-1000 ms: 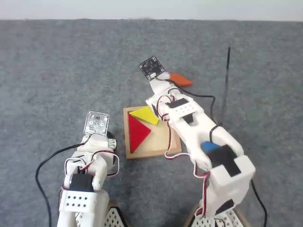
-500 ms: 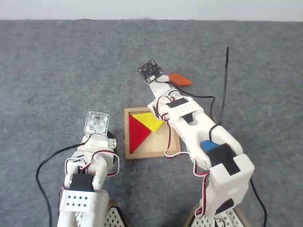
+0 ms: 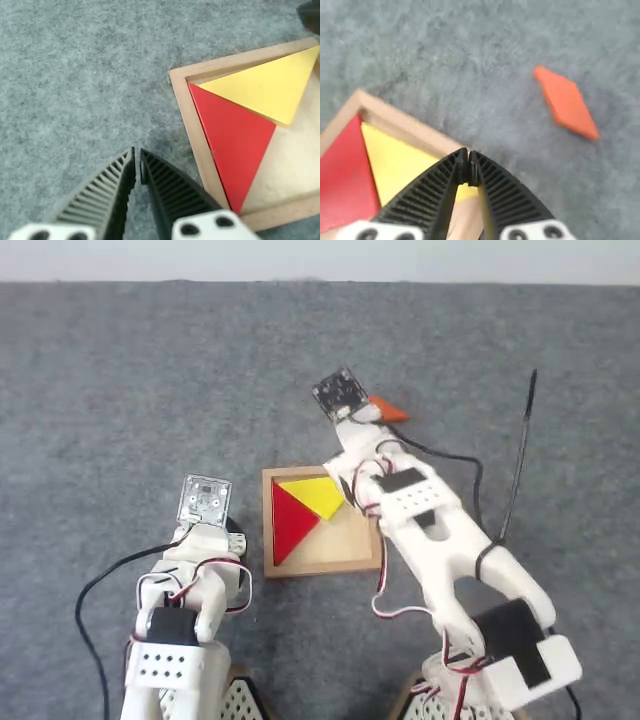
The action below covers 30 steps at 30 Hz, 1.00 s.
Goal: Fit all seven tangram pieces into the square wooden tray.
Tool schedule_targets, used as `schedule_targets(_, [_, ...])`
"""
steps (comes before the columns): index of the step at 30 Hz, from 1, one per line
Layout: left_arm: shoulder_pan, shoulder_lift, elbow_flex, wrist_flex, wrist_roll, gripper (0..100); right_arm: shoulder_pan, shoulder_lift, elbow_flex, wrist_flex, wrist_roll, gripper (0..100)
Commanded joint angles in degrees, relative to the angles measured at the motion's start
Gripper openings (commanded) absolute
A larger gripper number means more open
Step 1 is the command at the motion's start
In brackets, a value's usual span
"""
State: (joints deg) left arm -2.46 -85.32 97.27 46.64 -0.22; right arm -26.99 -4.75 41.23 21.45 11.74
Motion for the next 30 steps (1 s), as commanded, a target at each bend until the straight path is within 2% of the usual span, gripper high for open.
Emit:
schedule_targets(1, [-0.3, -0.7, -0.5, 0.1, 0.2, 1, 0.5, -1.8, 0.4, -1.2, -0.4, 0.6])
schedule_targets(9, [-0.3, -0.7, -0.5, 0.1, 0.2, 1, 0.2, 7.9, -3.9, -0.6, -0.3, 0.6])
schedule_targets(16, [-0.3, -0.7, -0.5, 0.1, 0.2, 1, -3.3, 7.7, -4.0, 2.6, -0.3, 0.6])
schedule_targets(20, [-0.3, -0.7, -0.5, 0.1, 0.2, 1, -0.5, 3.5, -6.2, 4.6, -0.3, 0.9])
schedule_targets(25, [-0.3, -0.7, -0.5, 0.1, 0.2, 1, 5.6, -3.4, -14.4, 18.5, -0.3, 0.9])
schedule_targets(28, [-0.3, -0.7, -0.5, 0.1, 0.2, 1, 6.7, -1.6, -23.3, 27.3, 1.8, 0.9])
schedule_targets(30, [-0.3, -0.7, -0.5, 0.1, 0.2, 1, 6.5, 1.5, -27.6, 29.6, 4.0, 1.0])
